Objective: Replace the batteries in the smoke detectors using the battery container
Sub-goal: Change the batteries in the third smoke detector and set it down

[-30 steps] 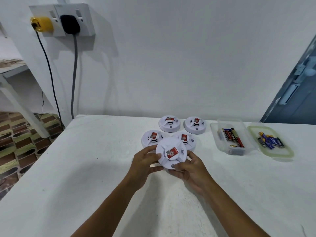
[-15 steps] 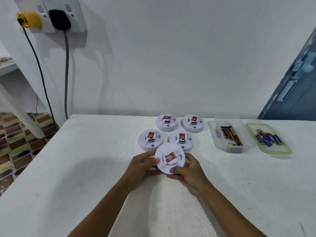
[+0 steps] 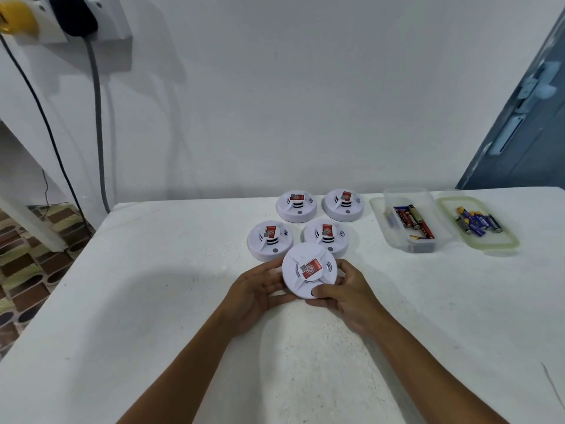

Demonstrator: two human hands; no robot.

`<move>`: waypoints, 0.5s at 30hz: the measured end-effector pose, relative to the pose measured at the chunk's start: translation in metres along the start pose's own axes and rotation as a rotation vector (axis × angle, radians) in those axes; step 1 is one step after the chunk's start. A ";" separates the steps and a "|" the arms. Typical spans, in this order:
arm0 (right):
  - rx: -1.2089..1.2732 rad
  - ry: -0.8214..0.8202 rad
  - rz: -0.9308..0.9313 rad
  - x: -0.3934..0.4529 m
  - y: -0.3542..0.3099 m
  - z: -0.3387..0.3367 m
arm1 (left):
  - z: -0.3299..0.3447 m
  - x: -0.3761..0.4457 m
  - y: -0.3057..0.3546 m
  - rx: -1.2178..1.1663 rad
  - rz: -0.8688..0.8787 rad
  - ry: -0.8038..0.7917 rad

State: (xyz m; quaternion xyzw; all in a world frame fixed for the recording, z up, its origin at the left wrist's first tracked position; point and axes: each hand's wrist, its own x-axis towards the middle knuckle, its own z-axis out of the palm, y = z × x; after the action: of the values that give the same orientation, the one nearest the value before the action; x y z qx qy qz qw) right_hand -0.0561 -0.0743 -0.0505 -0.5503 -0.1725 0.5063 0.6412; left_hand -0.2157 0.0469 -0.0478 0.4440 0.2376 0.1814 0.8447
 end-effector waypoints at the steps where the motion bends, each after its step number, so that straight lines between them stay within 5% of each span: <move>1: -0.001 0.001 -0.005 0.000 0.000 0.000 | -0.001 0.001 0.000 -0.007 -0.003 -0.010; 15: 0.001 -0.025 -0.017 0.002 0.003 -0.004 | 0.010 -0.006 -0.006 0.101 0.113 0.082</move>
State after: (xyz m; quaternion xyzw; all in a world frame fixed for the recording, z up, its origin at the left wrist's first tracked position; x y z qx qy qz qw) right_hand -0.0538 -0.0748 -0.0554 -0.5420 -0.1848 0.5080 0.6435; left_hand -0.2140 0.0340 -0.0465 0.4910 0.2552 0.2345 0.7992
